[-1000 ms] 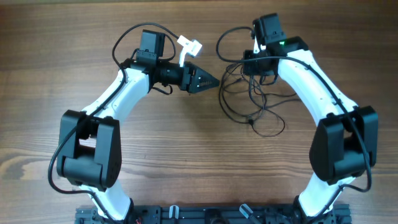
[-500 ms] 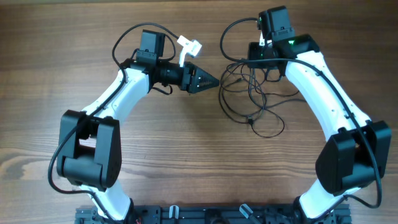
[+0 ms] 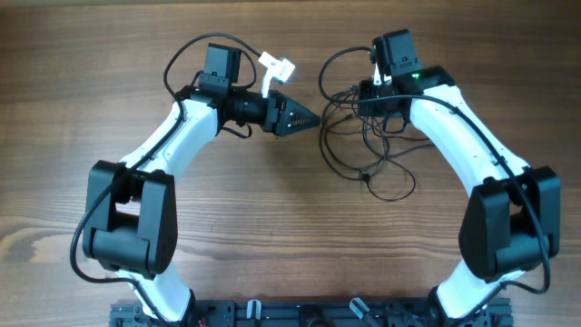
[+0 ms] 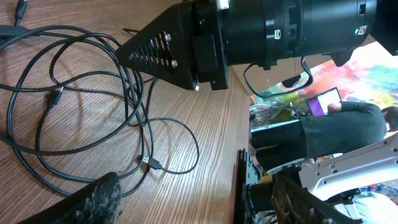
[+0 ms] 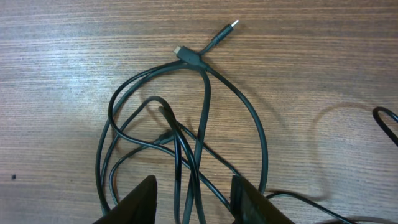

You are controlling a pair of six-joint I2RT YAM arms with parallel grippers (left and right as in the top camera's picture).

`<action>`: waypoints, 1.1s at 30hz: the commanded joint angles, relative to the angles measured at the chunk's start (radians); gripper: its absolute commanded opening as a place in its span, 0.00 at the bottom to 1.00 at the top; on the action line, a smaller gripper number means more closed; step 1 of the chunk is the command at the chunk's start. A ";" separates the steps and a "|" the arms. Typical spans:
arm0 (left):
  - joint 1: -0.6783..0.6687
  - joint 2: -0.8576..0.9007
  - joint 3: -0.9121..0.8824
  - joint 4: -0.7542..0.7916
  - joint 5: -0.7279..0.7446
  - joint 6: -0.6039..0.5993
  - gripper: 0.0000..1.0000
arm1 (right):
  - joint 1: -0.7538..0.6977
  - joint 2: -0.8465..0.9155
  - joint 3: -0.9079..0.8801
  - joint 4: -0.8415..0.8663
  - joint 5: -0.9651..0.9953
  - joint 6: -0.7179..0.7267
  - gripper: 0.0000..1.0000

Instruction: Untangle cables

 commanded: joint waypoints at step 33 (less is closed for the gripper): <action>-0.087 0.012 0.010 0.615 0.256 -0.234 0.76 | -0.012 -0.480 0.061 -0.076 -0.063 0.010 0.04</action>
